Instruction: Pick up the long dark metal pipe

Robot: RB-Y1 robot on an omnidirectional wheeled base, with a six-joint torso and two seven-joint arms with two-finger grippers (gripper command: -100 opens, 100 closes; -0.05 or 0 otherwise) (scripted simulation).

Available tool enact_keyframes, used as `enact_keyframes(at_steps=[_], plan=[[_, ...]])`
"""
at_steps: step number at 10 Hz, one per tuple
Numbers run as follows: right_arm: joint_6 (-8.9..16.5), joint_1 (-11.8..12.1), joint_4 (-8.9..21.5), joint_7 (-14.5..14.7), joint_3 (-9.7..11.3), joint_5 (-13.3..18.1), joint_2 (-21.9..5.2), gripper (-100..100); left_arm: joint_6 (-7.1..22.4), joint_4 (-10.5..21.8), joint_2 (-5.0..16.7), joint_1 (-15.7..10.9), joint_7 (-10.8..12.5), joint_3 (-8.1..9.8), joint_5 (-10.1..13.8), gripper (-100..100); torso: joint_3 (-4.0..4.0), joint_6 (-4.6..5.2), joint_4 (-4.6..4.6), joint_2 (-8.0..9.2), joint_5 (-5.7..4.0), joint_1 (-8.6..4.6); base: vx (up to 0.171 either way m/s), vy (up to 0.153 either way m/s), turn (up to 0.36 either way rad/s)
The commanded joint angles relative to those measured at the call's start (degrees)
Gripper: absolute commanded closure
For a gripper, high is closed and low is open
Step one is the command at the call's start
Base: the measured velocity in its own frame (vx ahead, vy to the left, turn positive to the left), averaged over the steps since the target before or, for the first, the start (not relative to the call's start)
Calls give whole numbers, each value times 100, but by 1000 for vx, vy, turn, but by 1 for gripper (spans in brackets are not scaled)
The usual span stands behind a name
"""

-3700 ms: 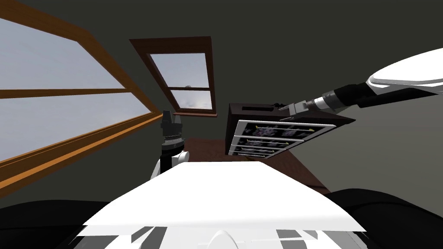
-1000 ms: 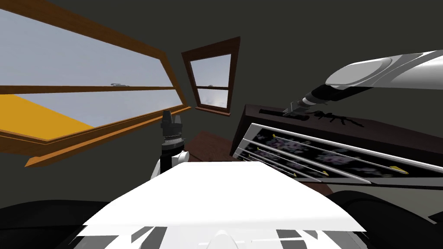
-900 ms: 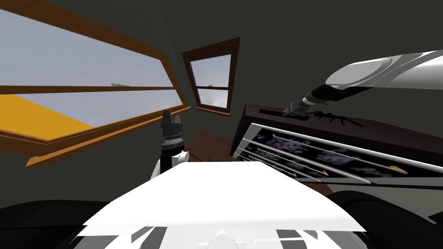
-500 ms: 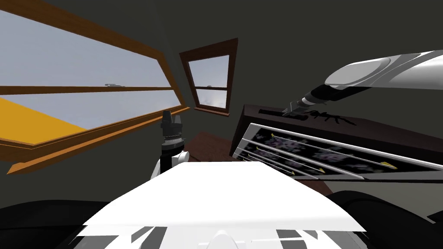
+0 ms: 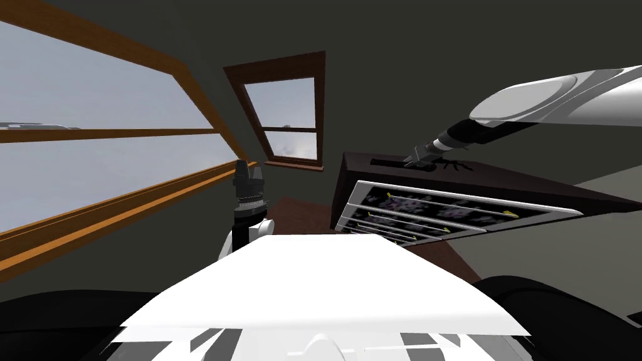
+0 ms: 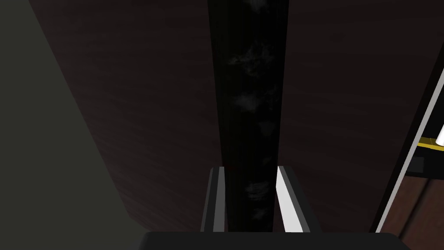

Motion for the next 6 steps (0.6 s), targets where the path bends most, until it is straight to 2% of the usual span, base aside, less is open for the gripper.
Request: enact_keyframes(at_steps=[1, 2, 4, 5, 6], plan=[[-83, -97, -153, 150, -88, 6, 35, 100, 0, 0, 0, 0, 0, 0, 0, 0, 0, 0, 0, 0, 0, 0, 162, 57, -332], [-119, -157, -261, 234, -137, 14, 64, 100, 0, 0, 0, 0, 0, 0, 0, 0, 0, 3, 1, 0, -1, -8, 173, 58, -333], [-191, -276, -479, 401, -236, 32, 120, 100, 0, 0, 0, 0, 0, 0, 0, 0, 1, 3, 0, 2, -1, 2, 144, 115, -369], [-168, -311, -510, 293, -186, 98, 176, 100, 0, 0, 0, 0, 0, 0, 0, 0, 7, 1, 3, 11, 3, 7, 51, 55, -82], [-179, -320, -531, 304, -187, 107, 187, 0, 0, 0, 0, -3, 0, 0, 0, 0, 13, -13, 4, 27, 0, -11, 7, 10, 11]])
